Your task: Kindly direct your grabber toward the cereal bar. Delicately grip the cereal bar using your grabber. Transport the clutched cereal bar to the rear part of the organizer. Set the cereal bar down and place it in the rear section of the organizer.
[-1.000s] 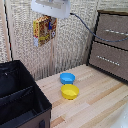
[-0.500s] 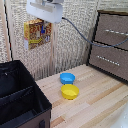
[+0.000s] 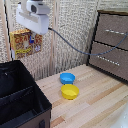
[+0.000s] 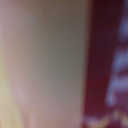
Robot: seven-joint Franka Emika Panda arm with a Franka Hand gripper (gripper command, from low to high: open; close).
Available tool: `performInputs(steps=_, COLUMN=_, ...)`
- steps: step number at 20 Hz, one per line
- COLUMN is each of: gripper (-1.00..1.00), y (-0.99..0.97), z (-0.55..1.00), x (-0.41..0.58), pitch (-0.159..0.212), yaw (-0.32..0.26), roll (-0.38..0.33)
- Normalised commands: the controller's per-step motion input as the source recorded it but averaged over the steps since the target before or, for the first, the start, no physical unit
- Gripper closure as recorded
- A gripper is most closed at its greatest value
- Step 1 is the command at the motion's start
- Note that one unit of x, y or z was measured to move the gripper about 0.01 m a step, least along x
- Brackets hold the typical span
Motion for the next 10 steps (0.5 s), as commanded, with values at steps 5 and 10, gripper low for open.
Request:
performInputs(steps=5, gripper=1.00, y=0.76, z=0.01, x=0.003, pitch=0.057, yaw=-0.112, roll=0.002)
performInputs(steps=10, gripper=1.00, y=0.76, z=0.03, x=0.006, pitch=0.047, yaw=-0.113, roll=0.000)
